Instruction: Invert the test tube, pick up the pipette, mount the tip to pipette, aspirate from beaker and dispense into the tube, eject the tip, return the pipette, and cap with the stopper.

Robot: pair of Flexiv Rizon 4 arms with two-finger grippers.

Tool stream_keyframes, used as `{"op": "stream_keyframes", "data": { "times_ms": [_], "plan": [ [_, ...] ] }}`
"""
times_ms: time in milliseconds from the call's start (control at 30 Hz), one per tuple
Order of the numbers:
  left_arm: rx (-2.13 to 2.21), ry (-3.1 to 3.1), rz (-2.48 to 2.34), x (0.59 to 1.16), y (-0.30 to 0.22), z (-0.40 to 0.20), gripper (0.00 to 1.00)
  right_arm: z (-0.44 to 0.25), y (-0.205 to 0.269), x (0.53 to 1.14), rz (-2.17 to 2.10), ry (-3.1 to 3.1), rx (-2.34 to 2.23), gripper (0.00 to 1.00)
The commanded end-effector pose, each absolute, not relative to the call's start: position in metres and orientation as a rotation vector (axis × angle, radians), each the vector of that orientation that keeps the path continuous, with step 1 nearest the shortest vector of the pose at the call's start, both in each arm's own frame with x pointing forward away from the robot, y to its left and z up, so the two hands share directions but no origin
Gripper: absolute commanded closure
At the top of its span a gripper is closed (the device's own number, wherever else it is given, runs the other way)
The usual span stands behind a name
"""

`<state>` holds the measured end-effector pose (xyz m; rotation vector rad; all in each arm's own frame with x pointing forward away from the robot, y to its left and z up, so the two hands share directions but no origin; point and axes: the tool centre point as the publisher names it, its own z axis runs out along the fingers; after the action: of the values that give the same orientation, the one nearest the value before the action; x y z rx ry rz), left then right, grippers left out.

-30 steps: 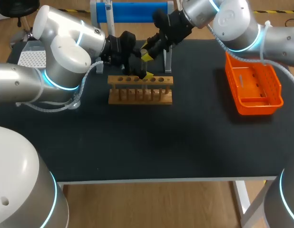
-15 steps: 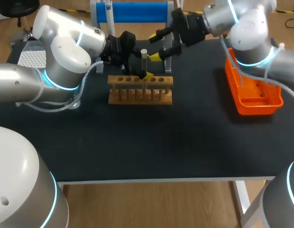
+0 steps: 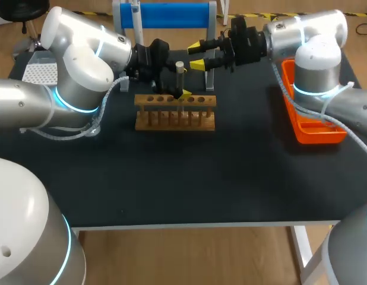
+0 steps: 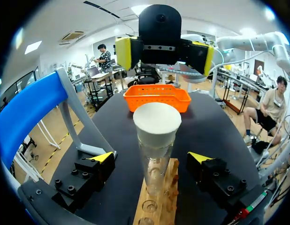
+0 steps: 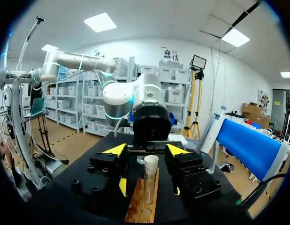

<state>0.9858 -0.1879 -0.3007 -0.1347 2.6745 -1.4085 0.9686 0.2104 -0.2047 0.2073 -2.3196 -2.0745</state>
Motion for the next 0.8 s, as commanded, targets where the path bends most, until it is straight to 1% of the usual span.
{"op": "stream_keyframes", "data": {
  "times_ms": [33, 800],
  "plan": [
    [-0.132, 2.677, -1.411, 0.986, -0.188, -0.301, 0.0, -0.206, 0.219, 0.976, -2.107, -2.266, 0.219, 1.0],
    [-0.132, 2.677, -1.411, 0.986, -0.188, -0.301, 0.0, -0.212, 0.243, 0.976, -2.108, -2.172, 0.195, 1.0]
  ]
}}
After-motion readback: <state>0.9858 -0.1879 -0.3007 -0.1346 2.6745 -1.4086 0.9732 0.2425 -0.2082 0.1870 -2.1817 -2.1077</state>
